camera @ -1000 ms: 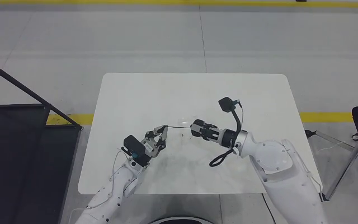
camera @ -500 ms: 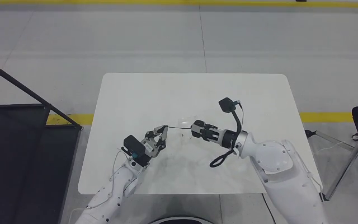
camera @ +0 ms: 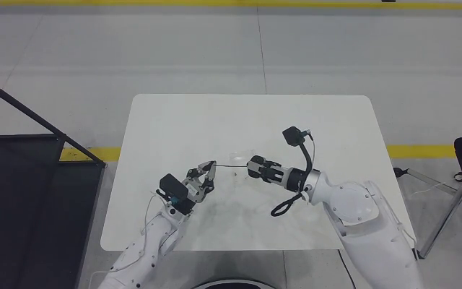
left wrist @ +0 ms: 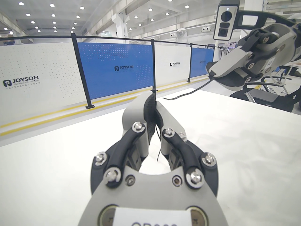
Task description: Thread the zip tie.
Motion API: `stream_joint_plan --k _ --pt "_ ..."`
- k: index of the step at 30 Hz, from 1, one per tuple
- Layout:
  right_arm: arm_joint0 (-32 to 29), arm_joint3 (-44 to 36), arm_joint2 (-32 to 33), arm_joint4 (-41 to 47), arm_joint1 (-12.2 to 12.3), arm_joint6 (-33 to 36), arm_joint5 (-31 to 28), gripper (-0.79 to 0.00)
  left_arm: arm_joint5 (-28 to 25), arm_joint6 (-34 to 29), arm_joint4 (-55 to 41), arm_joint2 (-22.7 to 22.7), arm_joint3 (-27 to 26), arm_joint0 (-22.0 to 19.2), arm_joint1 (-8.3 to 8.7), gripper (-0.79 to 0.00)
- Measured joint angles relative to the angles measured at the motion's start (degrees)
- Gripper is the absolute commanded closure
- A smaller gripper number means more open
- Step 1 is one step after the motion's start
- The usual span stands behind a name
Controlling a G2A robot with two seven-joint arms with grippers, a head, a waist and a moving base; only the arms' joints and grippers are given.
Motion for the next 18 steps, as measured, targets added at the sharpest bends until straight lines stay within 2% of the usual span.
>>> stream_joint_plan --k 18 --pt "0.47 0.49 -0.26 1.09 0.04 -0.35 0.44 0.0 0.92 0.09 0.75 0.19 0.15 -0.02 -0.18 0.0"
